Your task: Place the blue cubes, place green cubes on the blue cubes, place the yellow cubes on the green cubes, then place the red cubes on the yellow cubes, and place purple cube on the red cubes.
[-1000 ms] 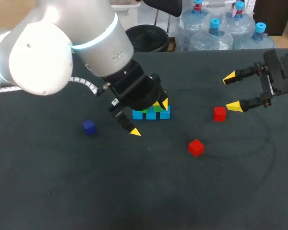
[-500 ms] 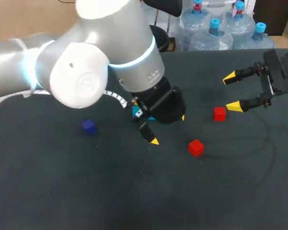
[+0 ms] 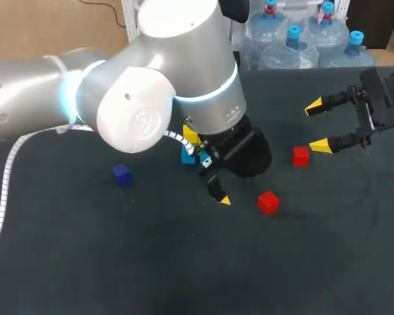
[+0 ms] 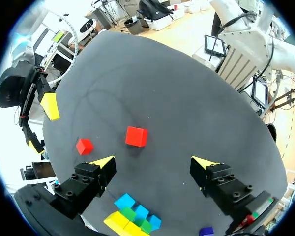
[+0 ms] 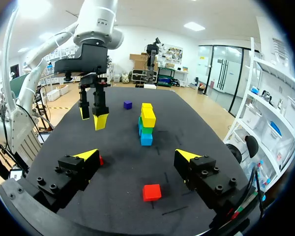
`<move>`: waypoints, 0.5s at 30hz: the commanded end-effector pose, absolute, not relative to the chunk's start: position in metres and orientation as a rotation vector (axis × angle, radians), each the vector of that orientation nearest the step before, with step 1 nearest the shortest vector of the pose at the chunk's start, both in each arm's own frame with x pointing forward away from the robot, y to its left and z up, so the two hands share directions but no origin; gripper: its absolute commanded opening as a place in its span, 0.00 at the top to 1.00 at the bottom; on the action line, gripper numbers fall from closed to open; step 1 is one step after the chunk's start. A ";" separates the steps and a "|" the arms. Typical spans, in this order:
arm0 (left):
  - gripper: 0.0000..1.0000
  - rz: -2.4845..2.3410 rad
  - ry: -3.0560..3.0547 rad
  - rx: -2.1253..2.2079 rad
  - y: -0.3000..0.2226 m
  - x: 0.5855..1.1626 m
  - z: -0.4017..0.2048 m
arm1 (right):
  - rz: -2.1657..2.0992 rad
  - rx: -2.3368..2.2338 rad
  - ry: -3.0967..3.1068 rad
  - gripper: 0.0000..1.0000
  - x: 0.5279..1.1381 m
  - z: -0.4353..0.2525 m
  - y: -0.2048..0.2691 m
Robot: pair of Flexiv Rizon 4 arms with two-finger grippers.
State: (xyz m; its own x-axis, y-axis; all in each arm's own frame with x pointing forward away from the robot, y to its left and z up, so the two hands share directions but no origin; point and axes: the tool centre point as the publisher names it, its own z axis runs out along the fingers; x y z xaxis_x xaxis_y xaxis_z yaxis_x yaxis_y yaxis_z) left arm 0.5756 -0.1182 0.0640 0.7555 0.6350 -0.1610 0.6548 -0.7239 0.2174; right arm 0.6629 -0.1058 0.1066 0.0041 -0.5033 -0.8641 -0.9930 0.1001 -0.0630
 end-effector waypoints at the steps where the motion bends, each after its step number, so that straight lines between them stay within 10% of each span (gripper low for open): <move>1: 0.00 -0.113 1.014 2.703 -0.130 0.579 0.056 | 0.800 -1.506 1.604 0.00 0.663 0.106 -0.105; 15: 0.00 -0.112 1.008 2.726 -0.151 0.585 0.039 | 0.800 -1.506 1.604 0.00 0.663 0.106 -0.105</move>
State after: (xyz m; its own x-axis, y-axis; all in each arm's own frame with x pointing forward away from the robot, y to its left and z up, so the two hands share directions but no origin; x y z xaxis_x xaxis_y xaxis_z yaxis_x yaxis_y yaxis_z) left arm 0.5802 -0.1441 0.0418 0.7608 0.6300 -0.1558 0.6488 -0.7335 0.2025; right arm 0.6629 -0.1058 0.1066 0.0041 -0.5033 -0.8641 -0.9930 0.1002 -0.0630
